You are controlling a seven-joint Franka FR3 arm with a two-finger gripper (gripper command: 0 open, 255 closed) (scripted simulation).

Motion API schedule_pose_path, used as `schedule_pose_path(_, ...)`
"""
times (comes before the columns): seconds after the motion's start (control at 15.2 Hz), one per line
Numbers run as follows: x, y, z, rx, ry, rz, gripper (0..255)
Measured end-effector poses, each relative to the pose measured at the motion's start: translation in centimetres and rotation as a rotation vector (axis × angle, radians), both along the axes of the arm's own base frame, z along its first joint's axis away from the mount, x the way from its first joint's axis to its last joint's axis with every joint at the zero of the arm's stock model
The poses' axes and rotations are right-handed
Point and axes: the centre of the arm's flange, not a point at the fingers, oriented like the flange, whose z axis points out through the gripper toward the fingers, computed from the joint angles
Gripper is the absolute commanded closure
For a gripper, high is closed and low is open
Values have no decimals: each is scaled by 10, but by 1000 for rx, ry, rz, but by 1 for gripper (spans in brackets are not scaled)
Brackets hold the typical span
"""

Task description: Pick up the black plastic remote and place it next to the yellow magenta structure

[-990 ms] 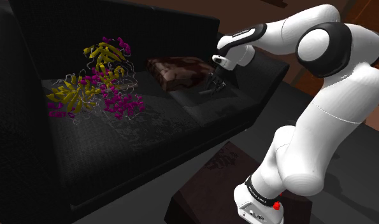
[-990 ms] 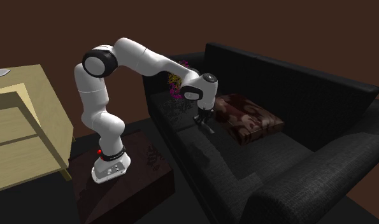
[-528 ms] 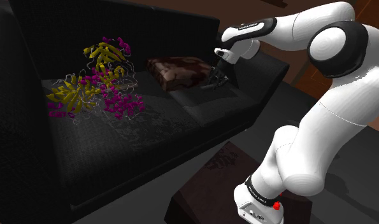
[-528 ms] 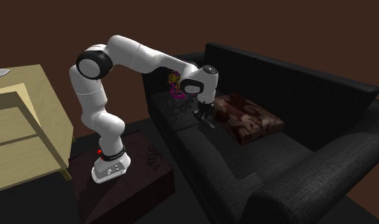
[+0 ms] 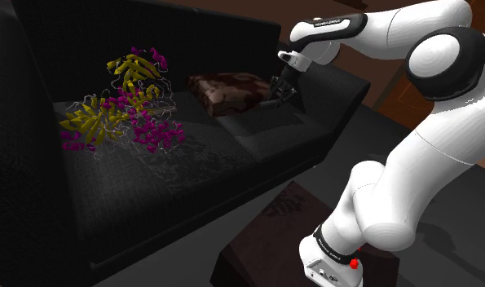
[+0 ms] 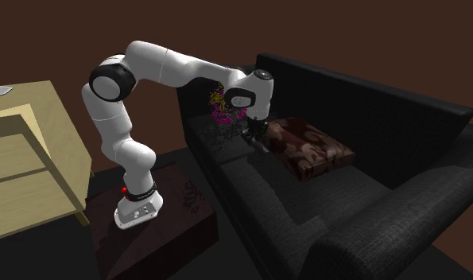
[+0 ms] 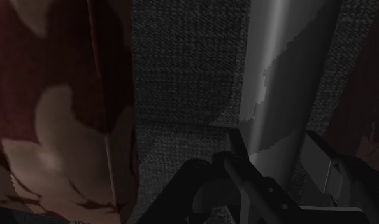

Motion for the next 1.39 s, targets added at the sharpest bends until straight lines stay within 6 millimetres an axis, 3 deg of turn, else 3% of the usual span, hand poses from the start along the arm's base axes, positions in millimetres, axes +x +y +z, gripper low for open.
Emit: schedule_pose_path(1.39,0,-1,110,0,0,0,255)
